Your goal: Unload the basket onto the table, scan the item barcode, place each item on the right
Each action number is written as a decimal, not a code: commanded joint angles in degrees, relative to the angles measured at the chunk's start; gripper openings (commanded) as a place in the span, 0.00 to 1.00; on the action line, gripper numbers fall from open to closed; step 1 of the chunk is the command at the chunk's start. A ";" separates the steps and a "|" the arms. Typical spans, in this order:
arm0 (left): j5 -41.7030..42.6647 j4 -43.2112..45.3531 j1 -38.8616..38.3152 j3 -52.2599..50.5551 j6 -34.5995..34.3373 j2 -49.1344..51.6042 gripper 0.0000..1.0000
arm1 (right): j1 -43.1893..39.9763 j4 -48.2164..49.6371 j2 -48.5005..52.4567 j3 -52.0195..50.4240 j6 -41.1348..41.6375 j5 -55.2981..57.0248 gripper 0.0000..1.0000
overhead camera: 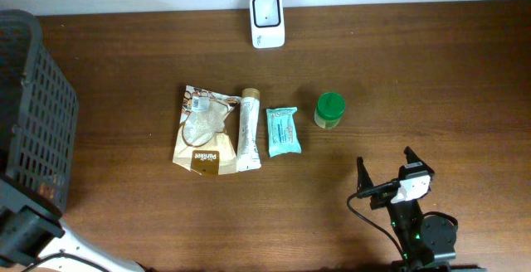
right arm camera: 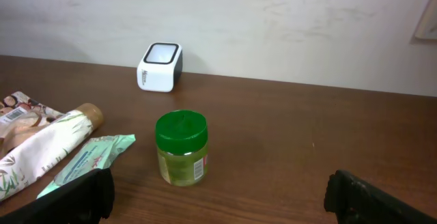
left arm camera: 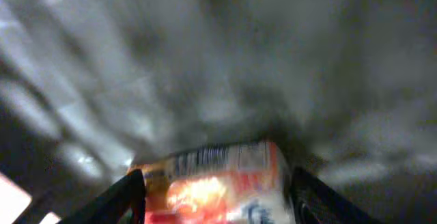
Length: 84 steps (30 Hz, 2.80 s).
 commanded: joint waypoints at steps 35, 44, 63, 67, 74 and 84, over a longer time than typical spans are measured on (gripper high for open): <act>7.06 -13.49 -22.12 43.39 1.14 -16.90 0.00 | -0.11 0.00 -0.28 -0.48 0.22 -0.33 0.98; 5.99 -10.62 -54.25 38.36 2.10 -15.32 0.00 | -0.09 0.00 -0.28 -0.48 0.22 -0.33 0.98; 6.23 3.93 -82.05 25.07 -31.32 1.99 0.00 | -0.09 0.00 -0.28 -0.48 0.22 -0.31 0.98; 8.83 3.76 -81.53 25.07 -34.47 1.99 0.00 | -0.07 3.48 -0.28 -0.48 0.26 -0.76 0.98; 15.85 3.74 -77.48 25.07 -36.94 1.99 0.00 | -0.04 7.69 -0.28 -0.48 4.50 -11.58 0.98; 20.15 1.60 -71.95 25.07 -39.26 1.97 0.00 | -0.07 0.79 8.70 11.54 13.38 -19.87 0.98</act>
